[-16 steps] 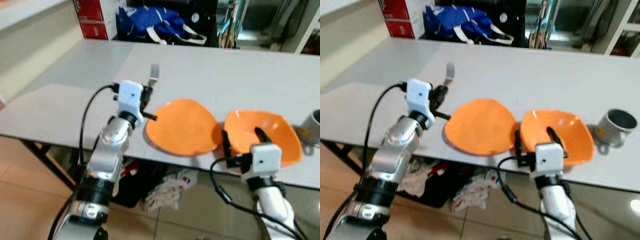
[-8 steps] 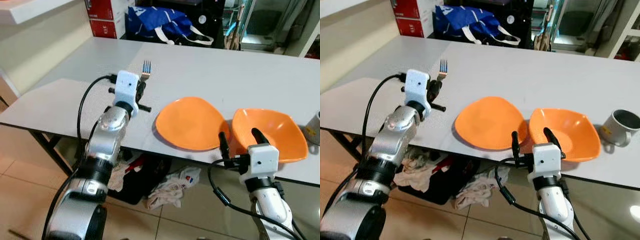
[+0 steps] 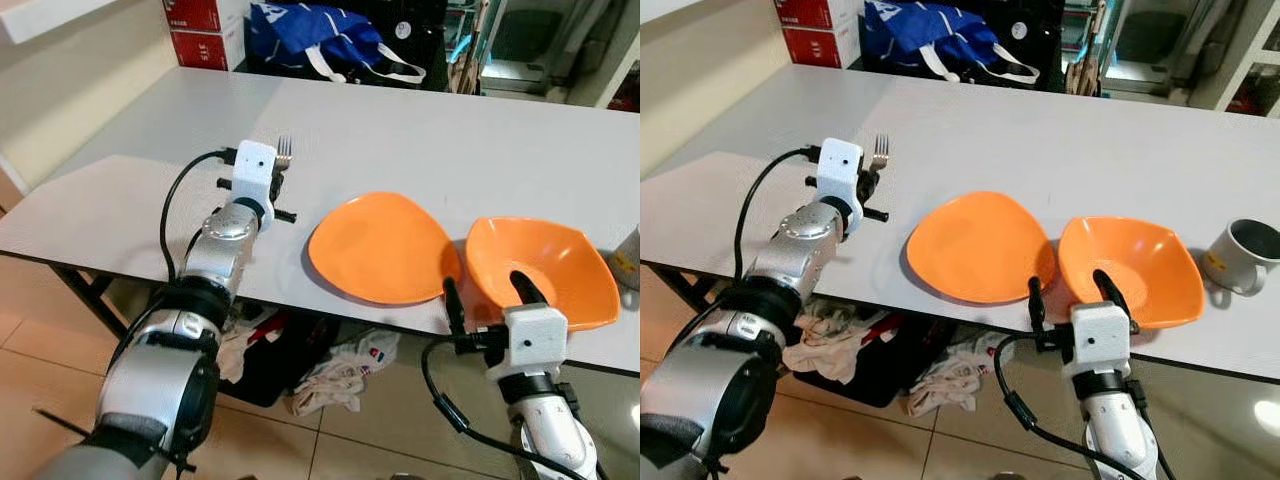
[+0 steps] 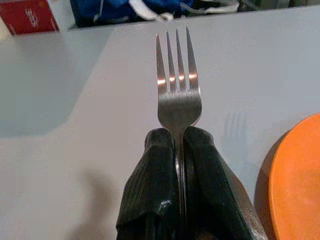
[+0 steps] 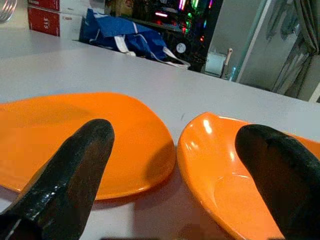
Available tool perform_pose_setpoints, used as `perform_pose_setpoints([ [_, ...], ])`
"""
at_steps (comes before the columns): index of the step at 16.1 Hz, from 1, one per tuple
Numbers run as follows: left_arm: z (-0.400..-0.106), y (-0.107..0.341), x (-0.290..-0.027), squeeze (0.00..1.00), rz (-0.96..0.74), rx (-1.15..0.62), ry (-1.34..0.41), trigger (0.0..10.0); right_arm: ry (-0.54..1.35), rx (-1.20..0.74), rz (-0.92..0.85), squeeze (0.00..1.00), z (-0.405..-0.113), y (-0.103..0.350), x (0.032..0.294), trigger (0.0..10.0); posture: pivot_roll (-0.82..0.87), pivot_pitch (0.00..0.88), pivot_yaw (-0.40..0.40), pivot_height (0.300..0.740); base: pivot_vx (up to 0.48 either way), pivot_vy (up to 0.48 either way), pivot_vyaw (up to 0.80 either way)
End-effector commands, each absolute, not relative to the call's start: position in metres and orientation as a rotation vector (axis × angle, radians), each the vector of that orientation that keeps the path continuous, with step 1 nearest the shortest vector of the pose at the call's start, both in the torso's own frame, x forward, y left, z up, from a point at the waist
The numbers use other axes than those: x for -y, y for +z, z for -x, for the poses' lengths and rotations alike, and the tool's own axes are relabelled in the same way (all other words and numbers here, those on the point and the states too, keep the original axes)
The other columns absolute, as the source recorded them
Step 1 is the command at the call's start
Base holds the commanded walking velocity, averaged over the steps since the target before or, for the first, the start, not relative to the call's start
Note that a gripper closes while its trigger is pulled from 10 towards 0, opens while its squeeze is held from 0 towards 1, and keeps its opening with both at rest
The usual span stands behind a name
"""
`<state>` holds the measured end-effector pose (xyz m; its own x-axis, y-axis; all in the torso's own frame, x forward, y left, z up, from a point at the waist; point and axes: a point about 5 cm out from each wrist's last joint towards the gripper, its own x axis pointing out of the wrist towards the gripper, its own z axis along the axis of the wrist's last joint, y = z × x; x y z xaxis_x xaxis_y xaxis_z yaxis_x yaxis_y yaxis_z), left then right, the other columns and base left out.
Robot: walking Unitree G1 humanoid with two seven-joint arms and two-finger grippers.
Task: Setting the table
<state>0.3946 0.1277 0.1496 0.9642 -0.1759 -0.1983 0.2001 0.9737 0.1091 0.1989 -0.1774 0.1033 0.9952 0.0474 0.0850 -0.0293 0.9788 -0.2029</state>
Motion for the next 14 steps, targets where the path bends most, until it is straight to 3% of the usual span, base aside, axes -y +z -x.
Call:
perform_pose_setpoints([
  [1, -0.397, 0.15, -0.128, 0.0, -0.106, -0.207, -0.171, 0.0, 0.039, 0.099, 0.21, 0.0, -0.197, 0.108, 0.178, 10.0, -0.22, 0.037, 0.039, 0.74, 0.0, 0.0, 0.0],
  [14, -0.389, 0.12, -0.121, 0.0, -0.172, -0.357, -0.28, 0.0, 0.031, 0.07, 0.21, 0.0, -0.188, 0.108, 0.177, 10.0, -0.24, 0.059, 0.044, 0.74, 0.0, 0.0, 0.0],
])
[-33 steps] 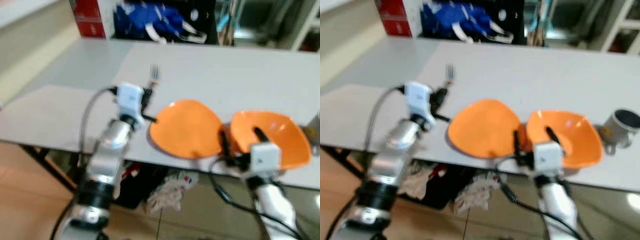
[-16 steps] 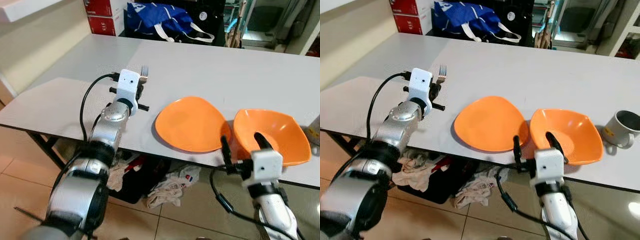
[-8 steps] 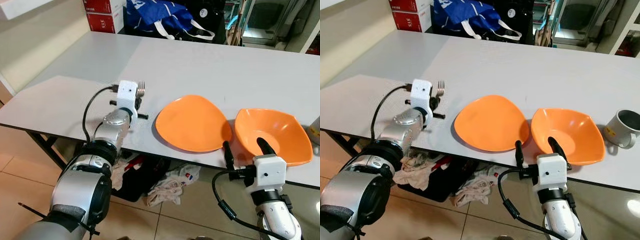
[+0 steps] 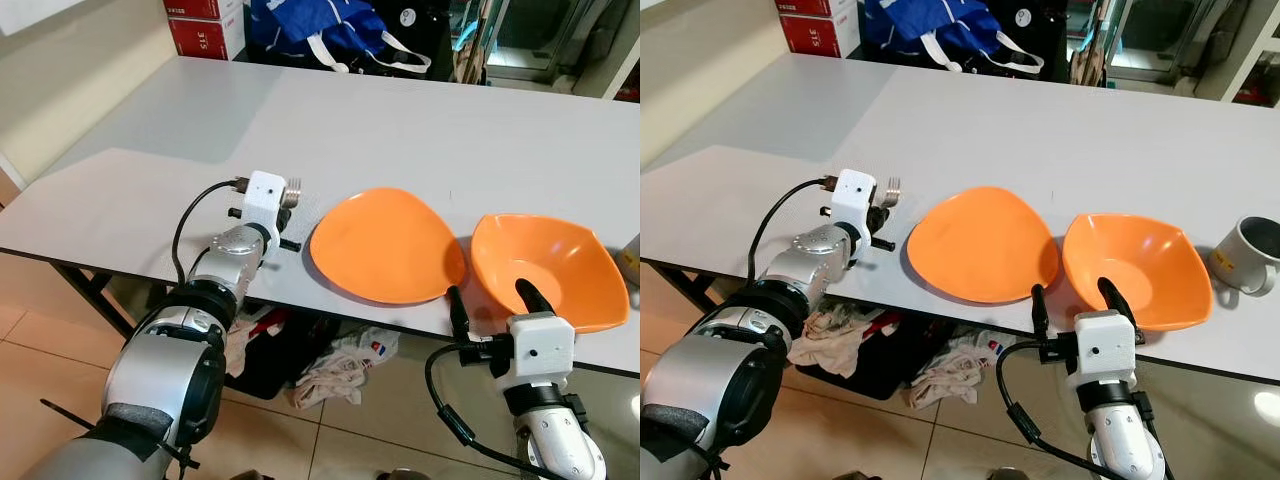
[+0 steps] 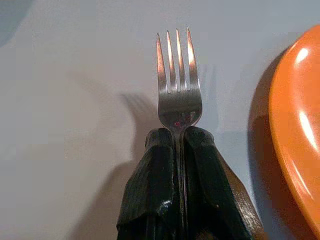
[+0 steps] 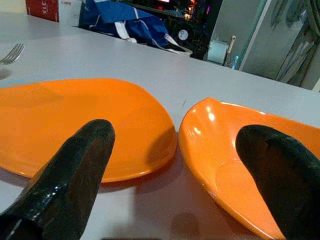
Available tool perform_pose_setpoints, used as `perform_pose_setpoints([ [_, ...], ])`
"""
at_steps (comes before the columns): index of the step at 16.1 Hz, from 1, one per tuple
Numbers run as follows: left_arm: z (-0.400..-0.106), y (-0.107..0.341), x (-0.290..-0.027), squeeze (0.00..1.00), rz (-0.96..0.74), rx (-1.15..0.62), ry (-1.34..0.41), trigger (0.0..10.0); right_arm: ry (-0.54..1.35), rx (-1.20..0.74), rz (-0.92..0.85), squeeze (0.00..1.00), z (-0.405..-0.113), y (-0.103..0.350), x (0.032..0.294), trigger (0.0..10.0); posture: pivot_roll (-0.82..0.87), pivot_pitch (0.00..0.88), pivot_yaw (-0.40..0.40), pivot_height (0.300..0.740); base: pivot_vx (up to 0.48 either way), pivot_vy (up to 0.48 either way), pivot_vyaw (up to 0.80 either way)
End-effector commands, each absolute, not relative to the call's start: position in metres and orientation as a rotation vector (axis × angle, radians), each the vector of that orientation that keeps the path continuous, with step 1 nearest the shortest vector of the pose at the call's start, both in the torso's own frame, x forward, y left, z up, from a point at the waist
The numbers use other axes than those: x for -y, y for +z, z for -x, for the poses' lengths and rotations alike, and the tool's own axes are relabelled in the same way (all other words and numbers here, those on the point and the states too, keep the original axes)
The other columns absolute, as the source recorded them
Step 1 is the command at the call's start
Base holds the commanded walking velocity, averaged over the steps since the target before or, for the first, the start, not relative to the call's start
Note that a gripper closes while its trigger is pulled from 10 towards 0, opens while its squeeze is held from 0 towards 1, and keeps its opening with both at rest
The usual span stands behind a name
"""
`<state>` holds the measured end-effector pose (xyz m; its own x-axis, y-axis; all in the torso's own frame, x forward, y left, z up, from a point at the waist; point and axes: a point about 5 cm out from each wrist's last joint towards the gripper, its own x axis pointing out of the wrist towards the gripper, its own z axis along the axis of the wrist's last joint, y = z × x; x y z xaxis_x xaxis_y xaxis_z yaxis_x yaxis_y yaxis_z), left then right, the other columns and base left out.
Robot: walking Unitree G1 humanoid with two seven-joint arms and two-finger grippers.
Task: Setting the table
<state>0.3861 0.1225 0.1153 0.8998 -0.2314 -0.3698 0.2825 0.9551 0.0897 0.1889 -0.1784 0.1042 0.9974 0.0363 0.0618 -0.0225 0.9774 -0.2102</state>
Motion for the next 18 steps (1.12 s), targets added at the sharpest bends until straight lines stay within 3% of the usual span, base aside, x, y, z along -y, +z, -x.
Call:
perform_pose_setpoints([
  [1, -0.388, 0.119, -0.12, 0.0, -0.175, -0.359, -0.282, 0.0, 0.031, 0.07, 0.21, 0.0, -0.188, 0.108, 0.177, 10.0, -0.24, 0.059, 0.044, 0.74, 0.0, 0.0, 0.0],
  [6, -0.387, 0.115, -0.121, 0.0, -0.191, -0.371, -0.279, 0.0, 0.033, 0.065, 0.209, 0.0, -0.187, 0.108, 0.176, 10.0, -0.23, 0.062, 0.042, 0.74, 0.0, 0.0, 0.0],
  [7, -0.386, 0.115, -0.12, 0.0, -0.192, -0.372, -0.279, 2.4, 0.033, 0.065, 0.209, 0.0, -0.187, 0.109, 0.176, 10.0, -0.23, 0.063, 0.042, 0.74, 0.0, 0.0, 0.0],
  [8, -0.385, 0.113, -0.119, 0.0, -0.192, -0.38, -0.276, 10.0, 0.033, 0.064, 0.208, 0.0, -0.187, 0.109, 0.176, 10.0, -0.23, 0.063, 0.042, 0.74, 0.0, 0.0, 0.0],
  [13, -0.383, 0.108, -0.115, 0.0, -0.181, -0.4, -0.274, 10.0, 0.031, 0.061, 0.206, 0.0, -0.186, 0.109, 0.175, 10.0, -0.24, 0.065, 0.046, 0.74, 0.0, 0.0, 0.0],
  [14, -0.383, 0.107, -0.115, 0.17, -0.179, -0.406, -0.27, 10.0, 0.031, 0.06, 0.206, 0.0, -0.186, 0.109, 0.174, 10.0, -0.24, 0.067, 0.046, 0.74, 0.0, 0.0, 0.0],
  [15, -0.382, 0.105, -0.114, 0.6, -0.173, -0.421, -0.265, 10.0, 0.031, 0.06, 0.205, 0.0, -0.185, 0.109, 0.174, 10.0, -0.24, 0.067, 0.046, 0.74, 0.0, 0.0, 0.0],
  [16, -0.381, 0.103, -0.114, 0.88, -0.177, -0.432, -0.259, 10.0, 0.03, 0.059, 0.205, 0.0, -0.185, 0.109, 0.175, 10.0, -0.24, 0.067, 0.046, 0.74, 0.0, 0.0, 0.0],
  [18, -0.38, 0.102, -0.114, 0.97, -0.179, -0.439, -0.256, 10.0, 0.03, 0.058, 0.204, 0.0, -0.185, 0.109, 0.174, 10.0, -0.24, 0.067, 0.048, 0.74, 0.0, 0.0, 0.0],
])
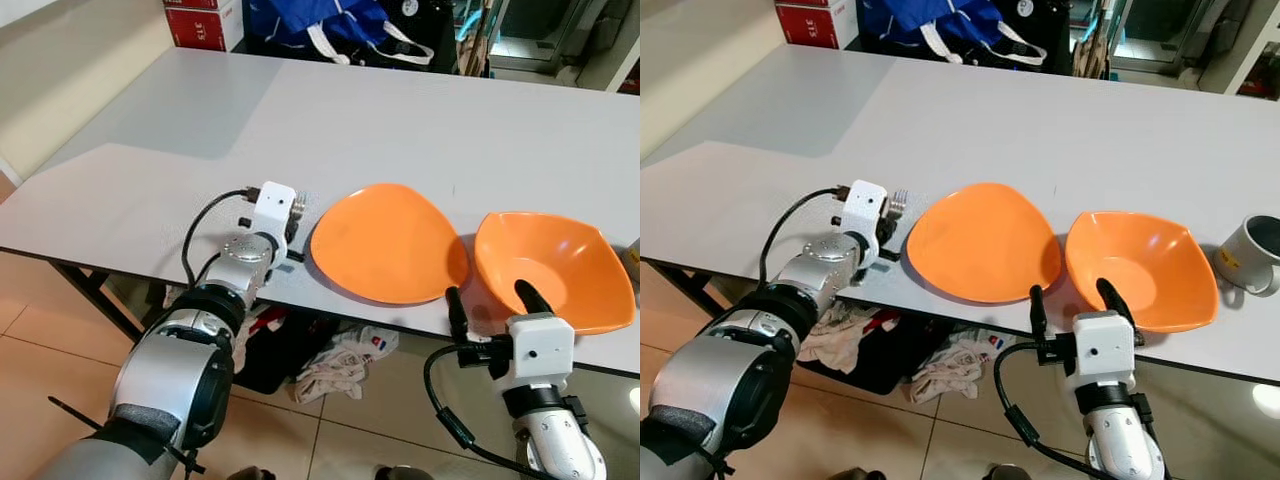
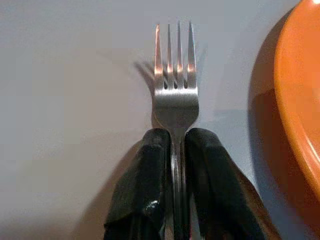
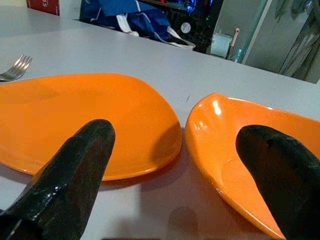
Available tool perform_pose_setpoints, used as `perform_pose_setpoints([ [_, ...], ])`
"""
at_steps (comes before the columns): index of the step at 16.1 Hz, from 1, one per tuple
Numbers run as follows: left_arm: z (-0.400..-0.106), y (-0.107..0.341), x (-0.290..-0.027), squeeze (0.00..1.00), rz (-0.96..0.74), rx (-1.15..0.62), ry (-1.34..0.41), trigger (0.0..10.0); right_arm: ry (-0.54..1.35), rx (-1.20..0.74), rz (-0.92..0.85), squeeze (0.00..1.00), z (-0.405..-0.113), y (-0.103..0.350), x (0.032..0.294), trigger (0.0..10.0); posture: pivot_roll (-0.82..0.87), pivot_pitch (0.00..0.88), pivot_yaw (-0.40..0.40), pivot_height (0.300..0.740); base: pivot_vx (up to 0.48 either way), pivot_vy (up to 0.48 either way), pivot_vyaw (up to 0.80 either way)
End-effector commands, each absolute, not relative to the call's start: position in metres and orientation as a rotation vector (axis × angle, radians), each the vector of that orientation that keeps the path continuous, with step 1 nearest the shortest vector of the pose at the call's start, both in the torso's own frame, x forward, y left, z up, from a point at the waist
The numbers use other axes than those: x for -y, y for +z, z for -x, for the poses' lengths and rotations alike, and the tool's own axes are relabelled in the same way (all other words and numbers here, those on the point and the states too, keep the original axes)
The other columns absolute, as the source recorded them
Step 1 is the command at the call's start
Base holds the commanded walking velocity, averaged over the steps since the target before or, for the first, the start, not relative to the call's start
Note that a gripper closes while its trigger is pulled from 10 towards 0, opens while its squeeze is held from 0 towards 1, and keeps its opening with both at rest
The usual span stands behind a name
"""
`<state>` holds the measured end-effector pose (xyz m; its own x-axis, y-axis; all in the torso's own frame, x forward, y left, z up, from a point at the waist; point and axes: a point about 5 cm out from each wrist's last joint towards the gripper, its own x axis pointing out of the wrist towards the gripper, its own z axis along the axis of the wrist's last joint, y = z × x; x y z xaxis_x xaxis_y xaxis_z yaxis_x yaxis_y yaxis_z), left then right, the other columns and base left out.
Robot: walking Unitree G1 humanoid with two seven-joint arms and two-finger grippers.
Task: Setting the table
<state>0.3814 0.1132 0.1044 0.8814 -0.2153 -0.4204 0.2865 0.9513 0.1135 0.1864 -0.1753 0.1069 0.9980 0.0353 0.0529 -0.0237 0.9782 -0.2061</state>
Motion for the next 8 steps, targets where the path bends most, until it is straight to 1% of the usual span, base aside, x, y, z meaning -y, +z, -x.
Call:
perform_pose_setpoints([
  [1, -0.3799, 0.1007, -0.1134, 0.97, -0.182, -0.443, -0.256, 10.0, 0.029, 0.057, 0.204, 0.0, -0.1849, 0.1093, 0.1741, 10.0, -0.24, 0.067, 0.048, 0.74, 0.0, 0.0, 0.0],
  [2, -0.3789, 0.0989, -0.1126, 1.0, -0.189, -0.45, -0.257, 10.0, 0.028, 0.055, 0.203, 0.0, -0.1847, 0.1089, 0.1739, 10.0, -0.24, 0.068, 0.05, 0.74, 0.0, 0.0, 0.0],
  [8, -0.3812, 0.1033, -0.1138, 1.0, -0.197, -0.433, -0.243, 10.0, 0.027, 0.053, 0.201, 0.0, -0.1856, 0.1084, 0.1736, 10.0, -0.24, 0.066, 0.051, 0.74, 0.0, 0.0, 0.0],
])
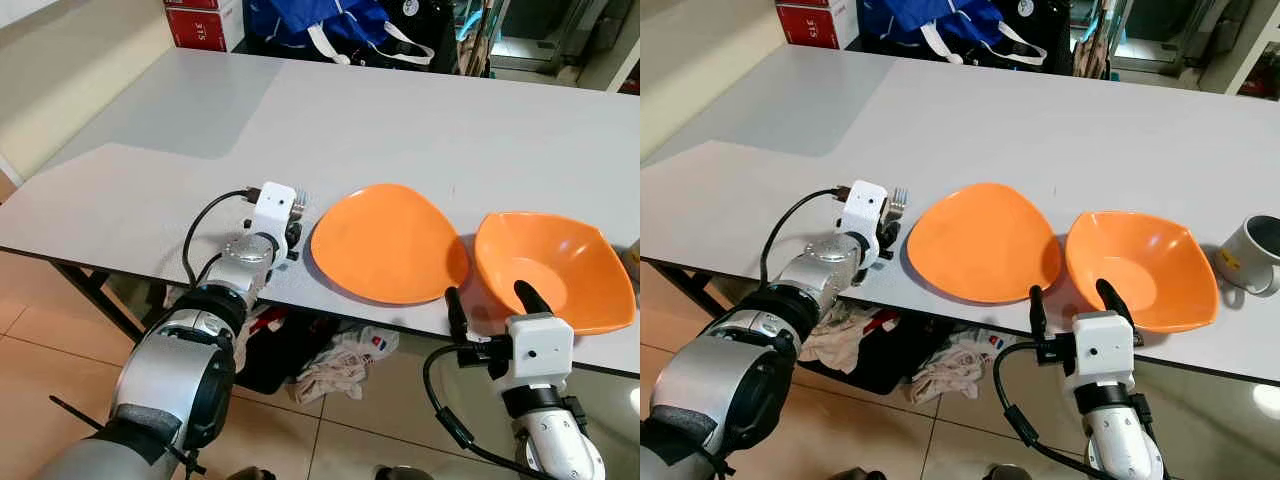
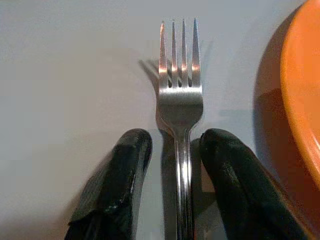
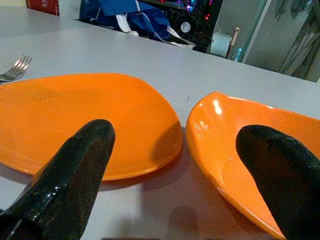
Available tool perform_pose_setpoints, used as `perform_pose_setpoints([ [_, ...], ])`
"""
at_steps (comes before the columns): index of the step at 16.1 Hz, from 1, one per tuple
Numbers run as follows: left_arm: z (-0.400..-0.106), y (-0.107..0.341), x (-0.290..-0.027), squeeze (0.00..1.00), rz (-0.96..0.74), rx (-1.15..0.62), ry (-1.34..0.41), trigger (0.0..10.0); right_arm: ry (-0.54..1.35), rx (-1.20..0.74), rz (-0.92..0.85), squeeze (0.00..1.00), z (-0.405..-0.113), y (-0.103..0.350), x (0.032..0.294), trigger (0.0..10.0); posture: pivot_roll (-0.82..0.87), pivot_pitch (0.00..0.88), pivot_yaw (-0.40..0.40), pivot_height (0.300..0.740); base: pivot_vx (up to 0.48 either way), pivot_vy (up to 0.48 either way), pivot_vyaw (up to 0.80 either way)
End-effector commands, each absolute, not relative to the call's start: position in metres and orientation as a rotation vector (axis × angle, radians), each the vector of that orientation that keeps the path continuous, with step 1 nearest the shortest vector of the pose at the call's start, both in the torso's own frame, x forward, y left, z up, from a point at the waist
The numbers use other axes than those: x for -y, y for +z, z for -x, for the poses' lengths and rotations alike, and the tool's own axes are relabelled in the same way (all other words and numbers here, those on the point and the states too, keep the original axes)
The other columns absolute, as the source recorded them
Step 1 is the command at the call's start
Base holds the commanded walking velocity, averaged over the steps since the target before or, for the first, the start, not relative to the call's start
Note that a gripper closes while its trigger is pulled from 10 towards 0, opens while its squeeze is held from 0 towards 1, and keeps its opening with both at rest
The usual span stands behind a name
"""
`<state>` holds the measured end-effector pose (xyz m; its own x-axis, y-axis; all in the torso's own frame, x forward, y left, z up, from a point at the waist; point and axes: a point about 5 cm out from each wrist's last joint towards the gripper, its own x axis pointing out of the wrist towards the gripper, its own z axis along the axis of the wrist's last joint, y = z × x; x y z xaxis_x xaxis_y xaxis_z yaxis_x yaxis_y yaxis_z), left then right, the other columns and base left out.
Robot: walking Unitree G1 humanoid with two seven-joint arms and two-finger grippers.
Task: Setting the table
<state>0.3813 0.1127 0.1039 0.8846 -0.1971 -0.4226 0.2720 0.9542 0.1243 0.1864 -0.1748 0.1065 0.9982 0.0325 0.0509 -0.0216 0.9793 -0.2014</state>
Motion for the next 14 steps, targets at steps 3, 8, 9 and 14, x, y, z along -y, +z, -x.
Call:
perform_pose_setpoints([
  [3, -0.387, 0.115, -0.113, 0.0, -0.235, -0.372, -0.236, 10.0, 0.027, 0.053, 0.198, 0.0, -0.186, 0.108, 0.173, 10.0, -0.23, 0.058, 0.054, 0.74, 0.0, 0.0, 0.0],
  [8, -0.389, 0.124, -0.111, 0.0, -0.236, -0.34, -0.247, 10.0, 0.038, 0.05, 0.193, 0.0, -0.19, 0.105, 0.171, 10.0, -0.21, 0.034, 0.054, 0.74, 0.0, 0.0, 0.0],
  [9, -0.389, 0.124, -0.111, 0.0, -0.237, -0.338, -0.247, 10.0, 0.04, 0.051, 0.193, 0.0, -0.191, 0.104, 0.171, 10.0, -0.21, 0.032, 0.053, 0.74, 0.0, 0.0, 0.0],
  [14, -0.388, 0.129, -0.113, 0.0, -0.232, -0.307, -0.242, 10.0, 0.051, 0.052, 0.194, 0.0, -0.194, 0.102, 0.17, 10.0, -0.2, 0.008, 0.051, 0.74, 0.0, 0.0, 0.0],
])
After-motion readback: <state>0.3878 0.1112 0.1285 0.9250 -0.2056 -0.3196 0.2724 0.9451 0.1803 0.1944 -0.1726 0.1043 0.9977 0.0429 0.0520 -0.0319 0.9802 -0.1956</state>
